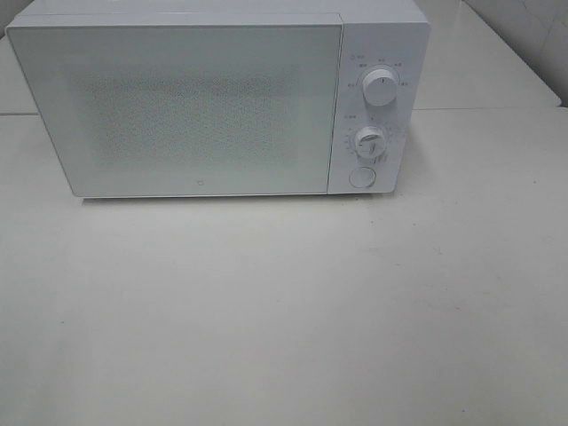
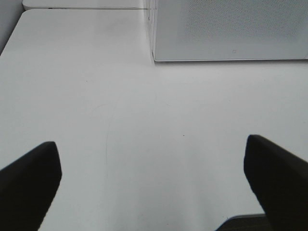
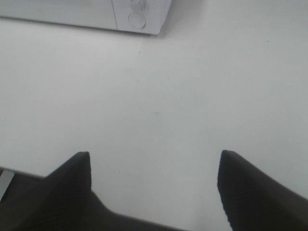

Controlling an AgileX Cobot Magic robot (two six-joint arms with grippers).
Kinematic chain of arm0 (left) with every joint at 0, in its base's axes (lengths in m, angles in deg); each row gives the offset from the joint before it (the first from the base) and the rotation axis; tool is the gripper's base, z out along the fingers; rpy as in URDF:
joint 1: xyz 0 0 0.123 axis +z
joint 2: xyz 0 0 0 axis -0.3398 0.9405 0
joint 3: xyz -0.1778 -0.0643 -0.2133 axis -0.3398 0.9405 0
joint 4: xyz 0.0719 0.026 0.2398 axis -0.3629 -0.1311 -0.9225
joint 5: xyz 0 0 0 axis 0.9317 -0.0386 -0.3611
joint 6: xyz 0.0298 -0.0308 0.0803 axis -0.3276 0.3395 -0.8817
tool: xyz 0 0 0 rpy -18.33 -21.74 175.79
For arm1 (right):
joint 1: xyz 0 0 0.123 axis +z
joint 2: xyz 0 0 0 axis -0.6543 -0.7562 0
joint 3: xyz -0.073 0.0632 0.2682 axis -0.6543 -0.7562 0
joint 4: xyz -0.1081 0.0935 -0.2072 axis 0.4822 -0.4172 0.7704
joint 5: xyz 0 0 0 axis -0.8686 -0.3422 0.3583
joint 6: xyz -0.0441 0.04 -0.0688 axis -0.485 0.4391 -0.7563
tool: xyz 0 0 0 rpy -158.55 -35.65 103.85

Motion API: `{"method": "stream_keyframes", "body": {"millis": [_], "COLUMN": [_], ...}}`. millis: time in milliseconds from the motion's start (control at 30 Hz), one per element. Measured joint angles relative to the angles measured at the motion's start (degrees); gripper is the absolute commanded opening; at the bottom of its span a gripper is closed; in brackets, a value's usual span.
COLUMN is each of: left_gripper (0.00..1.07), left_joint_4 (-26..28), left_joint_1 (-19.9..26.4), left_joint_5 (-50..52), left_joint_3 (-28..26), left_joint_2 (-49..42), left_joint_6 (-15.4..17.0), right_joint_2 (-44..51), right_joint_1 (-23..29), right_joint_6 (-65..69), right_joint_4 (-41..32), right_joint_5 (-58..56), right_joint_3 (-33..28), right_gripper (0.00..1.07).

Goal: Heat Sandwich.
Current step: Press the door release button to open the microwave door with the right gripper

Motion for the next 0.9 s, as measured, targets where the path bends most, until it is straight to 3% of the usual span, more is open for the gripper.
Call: {"method": "stream_keyframes", "body": {"millis": [333, 900], "left_gripper": [0.98, 0.98], "left_joint_4": [0.0, 0.0], "left_joint_1": [0.0, 0.0], "left_joint_5": [0.0, 0.0], "left_joint_3": [0.0, 0.0], "left_joint_2": [0.0, 0.0], "left_joint_6": [0.0, 0.0], "right_joint_2": [4.1, 4.1], "right_joint_1": [-7.7, -7.7], "right_joint_6": [0.0, 0.0], "right_joint_4": [0.0, -0.2], "right_joint_5": [4.8, 4.8], "right_joint_3": [-2.3, -2.3], "right_gripper": [0.72, 0.72]}}
